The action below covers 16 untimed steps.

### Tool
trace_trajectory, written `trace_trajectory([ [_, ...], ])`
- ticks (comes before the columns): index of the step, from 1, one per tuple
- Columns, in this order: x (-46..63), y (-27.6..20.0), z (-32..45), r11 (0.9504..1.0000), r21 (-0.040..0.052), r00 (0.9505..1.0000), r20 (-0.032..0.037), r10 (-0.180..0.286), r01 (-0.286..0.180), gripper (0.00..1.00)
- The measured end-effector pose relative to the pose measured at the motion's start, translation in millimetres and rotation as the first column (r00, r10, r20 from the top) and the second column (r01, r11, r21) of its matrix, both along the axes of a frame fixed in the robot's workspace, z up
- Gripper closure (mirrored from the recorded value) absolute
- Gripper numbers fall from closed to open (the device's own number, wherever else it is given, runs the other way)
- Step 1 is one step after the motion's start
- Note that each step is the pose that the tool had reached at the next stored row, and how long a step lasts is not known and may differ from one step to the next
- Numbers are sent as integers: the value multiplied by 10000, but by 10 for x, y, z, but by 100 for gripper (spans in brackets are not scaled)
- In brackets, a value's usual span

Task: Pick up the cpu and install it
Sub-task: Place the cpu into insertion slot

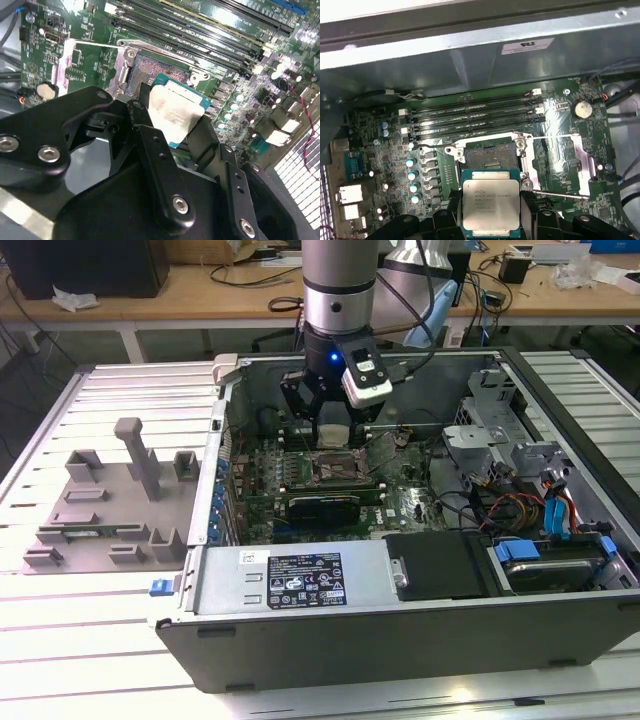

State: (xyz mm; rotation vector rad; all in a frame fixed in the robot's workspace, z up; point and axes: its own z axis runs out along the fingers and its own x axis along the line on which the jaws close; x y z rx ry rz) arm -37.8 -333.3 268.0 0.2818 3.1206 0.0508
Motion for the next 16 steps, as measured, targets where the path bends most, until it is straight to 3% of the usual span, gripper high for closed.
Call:
trace_trajectory([
  [3, 0, 0, -1, 9973, 0, 9973, 0, -732, 732, 45],
  [8, 0, 0, -4, 9802, 0, 9802, 0, -1980, 1980, 45],
  [11, 0, 0, -5, 9666, 0, 9666, 0, -2562, 2562, 45],
  [12, 0, 0, -6, 9592, -1, 9592, 0, -2827, 2827, 45],
  [14, 0, 0, -8, 9497, 0, 9497, -1, -3131, 3131, 45],
  [15, 0, 0, -9, 9369, -1, 9369, 0, -3496, 3496, 45],
  [16, 0, 0, -10, 9294, 0, 9294, 0, -3691, 3691, 45],
])
